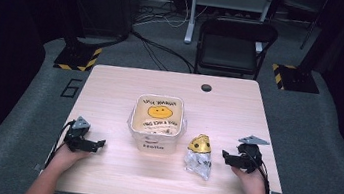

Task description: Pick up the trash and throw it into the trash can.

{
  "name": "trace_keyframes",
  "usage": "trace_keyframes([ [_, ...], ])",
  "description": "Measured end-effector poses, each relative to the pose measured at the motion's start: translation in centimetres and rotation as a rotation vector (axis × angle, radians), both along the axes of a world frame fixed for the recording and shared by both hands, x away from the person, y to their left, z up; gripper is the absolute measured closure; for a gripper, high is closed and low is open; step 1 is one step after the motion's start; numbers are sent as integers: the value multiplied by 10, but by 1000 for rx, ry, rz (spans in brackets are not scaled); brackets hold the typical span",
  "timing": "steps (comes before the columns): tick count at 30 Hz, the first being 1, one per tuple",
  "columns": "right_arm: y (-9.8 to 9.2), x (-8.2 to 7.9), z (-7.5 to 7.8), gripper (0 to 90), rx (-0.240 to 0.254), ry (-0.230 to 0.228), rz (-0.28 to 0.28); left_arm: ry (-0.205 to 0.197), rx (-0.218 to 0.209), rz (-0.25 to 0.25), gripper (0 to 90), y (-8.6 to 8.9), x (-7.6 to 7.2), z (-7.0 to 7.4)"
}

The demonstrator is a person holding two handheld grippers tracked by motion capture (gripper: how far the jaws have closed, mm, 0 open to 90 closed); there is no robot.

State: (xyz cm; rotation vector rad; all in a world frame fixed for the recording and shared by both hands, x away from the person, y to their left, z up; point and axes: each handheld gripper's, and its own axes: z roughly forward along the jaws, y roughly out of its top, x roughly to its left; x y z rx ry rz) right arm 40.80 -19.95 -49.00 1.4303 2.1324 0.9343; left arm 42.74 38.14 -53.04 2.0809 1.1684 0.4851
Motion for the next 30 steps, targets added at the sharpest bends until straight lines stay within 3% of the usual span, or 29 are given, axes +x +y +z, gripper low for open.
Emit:
trace_keyframes([
  [6, 10, -7, 13, 206, 44, -23, 25, 0, 1, 0, 33, 0, 0, 0],
  [18, 39, -17, 35, 140, 69, -96, 60, 1, 3, -1, 33, 0, 0, 0],
  [30, 61, -20, 35, 135, 92, -78, 118, -5, -3, 3, 33, 0, 1, 0],
])
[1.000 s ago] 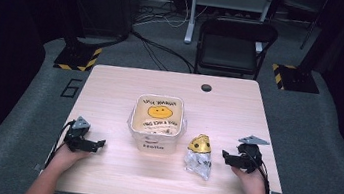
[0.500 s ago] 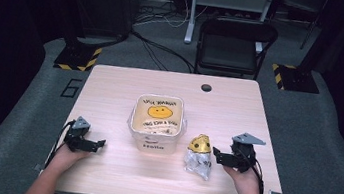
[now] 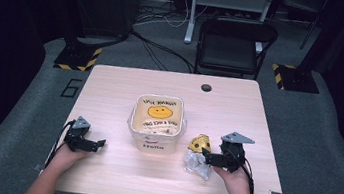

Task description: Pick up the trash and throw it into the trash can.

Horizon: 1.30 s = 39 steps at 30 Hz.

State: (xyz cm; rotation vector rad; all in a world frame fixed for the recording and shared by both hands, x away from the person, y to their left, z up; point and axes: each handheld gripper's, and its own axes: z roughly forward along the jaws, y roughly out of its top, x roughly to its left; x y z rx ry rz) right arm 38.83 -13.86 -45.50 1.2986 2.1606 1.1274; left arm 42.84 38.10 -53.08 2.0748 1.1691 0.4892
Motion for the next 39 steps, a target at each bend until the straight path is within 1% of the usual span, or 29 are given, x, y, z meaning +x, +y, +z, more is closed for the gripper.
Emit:
trace_keyframes([
  [3, 7, -2, -1, 124, -2, -7, 5, 2, 3, 0, 33, 0, 0, 0],
  [4, 10, -2, -1, 107, -4, -8, 10, 2, 3, 0, 33, 0, 0, 0],
  [5, 13, -2, -2, 75, -9, -14, 10, 0, 0, 0, 33, 0, 0, 0],
  [6, 17, -2, -2, 27, -20, -18, 0, 1, 2, 0, 33, 0, 0, 0],
  [7, 21, -3, -3, 0, -30, -20, -8, 0, 0, 0, 33, 0, 0, 0],
  [9, 26, -2, -4, 0, -46, -25, -7, 0, 0, 0, 33, 0, 0, 0],
  [11, 31, -1, -6, 0, -53, -19, 7, 2, 2, 0, 33, 0, 0, 0],
  [14, 35, -1, -7, 0, -57, -15, 12, 2, 3, 1, 33, 0, 0, 0],
  [16, 42, 0, -11, 0, -64, -10, 26, 2, 2, 1, 33, 0, 0, 0],
  [21, 52, 1, -15, 0, -78, -2, 31, 2, 2, 1, 33, 0, 0, 0],
  [23, 55, 2, -17, 0, -103, -3, 33, 2, 2, 1, 33, 0, 0, 0],
  [24, 57, 2, -19, 0, -113, -5, 20, 2, 2, 1, 33, 0, 0, 0],
  [30, 58, 5, -25, 0, -155, 13, -14, 2, 2, 1, 33, 0, 0, 0],
  [32, 57, 6, -28, 0, -160, 26, -18, 2, 2, 1, 33, 0, 0, 0],
  [34, 56, 8, -31, 0, -158, 48, -20, 2, 2, 1, 33, 0, 0, 0],
  [37, 55, 10, -34, 0, -167, 57, -13, 2, 2, 1, 33, 0, 0, 0],
  [39, 55, 10, -35, 0, -170, 73, -17, 2, 2, 1, 33, 0, 0, 0],
])
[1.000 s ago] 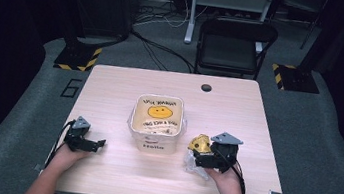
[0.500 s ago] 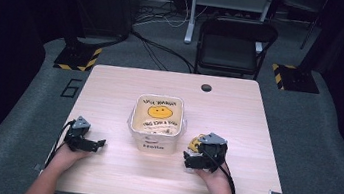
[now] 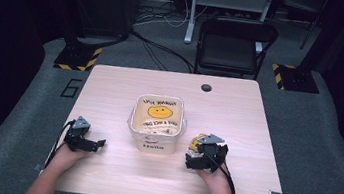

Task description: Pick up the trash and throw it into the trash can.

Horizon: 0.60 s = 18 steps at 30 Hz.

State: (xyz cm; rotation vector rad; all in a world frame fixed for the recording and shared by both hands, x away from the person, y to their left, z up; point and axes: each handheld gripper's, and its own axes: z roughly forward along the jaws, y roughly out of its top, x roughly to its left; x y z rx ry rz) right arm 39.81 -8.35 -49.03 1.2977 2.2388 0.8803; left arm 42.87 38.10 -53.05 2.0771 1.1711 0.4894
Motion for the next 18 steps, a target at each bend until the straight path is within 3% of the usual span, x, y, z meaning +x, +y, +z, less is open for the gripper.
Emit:
trace_keyframes([
  [6, -7, -1, -4, 144, 0, 14, 24, 0, 0, 0, 33, 0, 0, 0],
  [18, -16, -1, -4, 462, -18, -7, 86, 0, 0, -1, 34, 0, 0, 0],
])
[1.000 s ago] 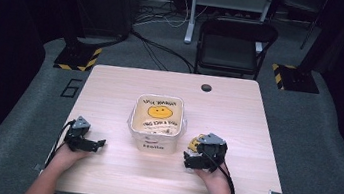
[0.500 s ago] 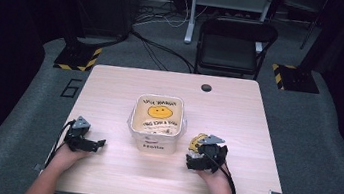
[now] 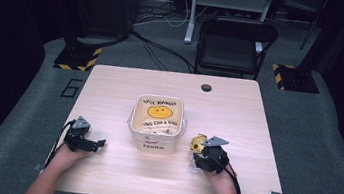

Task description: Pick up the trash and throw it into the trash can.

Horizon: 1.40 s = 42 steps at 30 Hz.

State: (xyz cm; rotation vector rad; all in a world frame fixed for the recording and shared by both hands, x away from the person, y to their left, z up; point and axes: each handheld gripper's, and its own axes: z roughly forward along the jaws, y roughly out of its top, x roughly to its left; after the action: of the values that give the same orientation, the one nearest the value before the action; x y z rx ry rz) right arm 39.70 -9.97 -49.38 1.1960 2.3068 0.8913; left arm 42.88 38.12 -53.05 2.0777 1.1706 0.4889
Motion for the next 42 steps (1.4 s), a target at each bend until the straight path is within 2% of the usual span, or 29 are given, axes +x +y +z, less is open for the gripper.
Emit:
trace_keyframes([
  [4, -2, -1, 3, 523, 8, -3, 5, 2, 0, 1, 33, 0, 0, 0],
  [9, -5, -1, 9, 525, 44, 3, 14, 1, -1, 1, 33, 0, 0, 0],
  [14, -8, -1, 14, 525, 54, 29, 16, 1, -1, 2, 34, 0, 0, 0],
  [17, -10, -1, 19, 523, 60, 23, 22, 2, -1, 2, 34, 0, 0, 0],
  [21, -13, -1, 31, 524, 61, 14, 35, 2, 0, 5, 34, 0, 0, 0],
  [27, -12, -1, 46, 524, 56, 30, 54, 0, -3, 7, 34, -1, 0, 0],
  [37, -5, 3, 77, 513, 54, 7, 96, 0, -3, 9, 34, -1, 0, 0],
  [42, -3, 5, 88, 513, 55, 20, 113, 0, -3, 9, 34, -1, 0, 0],
])
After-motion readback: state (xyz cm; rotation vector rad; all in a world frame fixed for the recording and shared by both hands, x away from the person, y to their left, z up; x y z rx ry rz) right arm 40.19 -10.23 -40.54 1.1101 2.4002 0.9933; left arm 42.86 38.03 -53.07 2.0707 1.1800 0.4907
